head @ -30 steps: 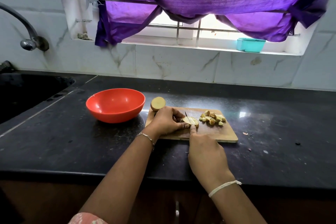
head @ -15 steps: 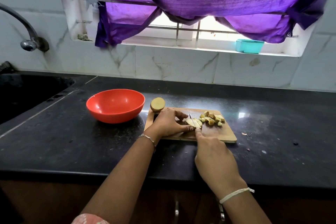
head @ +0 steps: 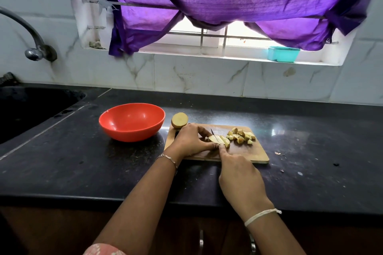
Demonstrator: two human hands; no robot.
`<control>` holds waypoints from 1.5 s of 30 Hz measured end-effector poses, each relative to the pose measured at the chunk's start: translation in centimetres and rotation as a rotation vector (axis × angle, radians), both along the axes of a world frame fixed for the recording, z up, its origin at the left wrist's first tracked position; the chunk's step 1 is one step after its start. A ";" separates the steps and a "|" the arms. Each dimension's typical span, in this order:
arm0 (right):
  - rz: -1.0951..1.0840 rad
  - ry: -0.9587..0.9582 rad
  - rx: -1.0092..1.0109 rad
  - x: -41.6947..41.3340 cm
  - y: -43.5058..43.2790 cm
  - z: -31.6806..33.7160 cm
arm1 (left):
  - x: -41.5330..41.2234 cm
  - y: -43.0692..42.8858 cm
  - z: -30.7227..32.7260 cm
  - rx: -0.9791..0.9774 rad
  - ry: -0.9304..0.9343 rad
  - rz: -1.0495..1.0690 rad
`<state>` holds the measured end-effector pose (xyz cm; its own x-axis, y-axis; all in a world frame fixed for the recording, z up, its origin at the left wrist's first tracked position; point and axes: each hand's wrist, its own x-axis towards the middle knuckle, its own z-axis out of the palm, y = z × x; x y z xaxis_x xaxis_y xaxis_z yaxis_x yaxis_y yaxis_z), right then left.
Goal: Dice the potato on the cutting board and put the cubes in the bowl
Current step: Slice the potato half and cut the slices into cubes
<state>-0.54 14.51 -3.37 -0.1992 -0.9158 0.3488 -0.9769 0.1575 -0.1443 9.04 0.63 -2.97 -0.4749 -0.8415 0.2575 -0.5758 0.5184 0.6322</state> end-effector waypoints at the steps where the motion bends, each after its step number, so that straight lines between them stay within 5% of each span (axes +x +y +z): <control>1: -0.001 0.014 0.008 0.0 0.0 0.1 | 0.0 0.0 0.0 0.003 0.002 -0.005; 45: -0.037 0.000 0.033 1.6 1.4 0.5 | 0.4 0.8 0.8 0.086 0.040 0.079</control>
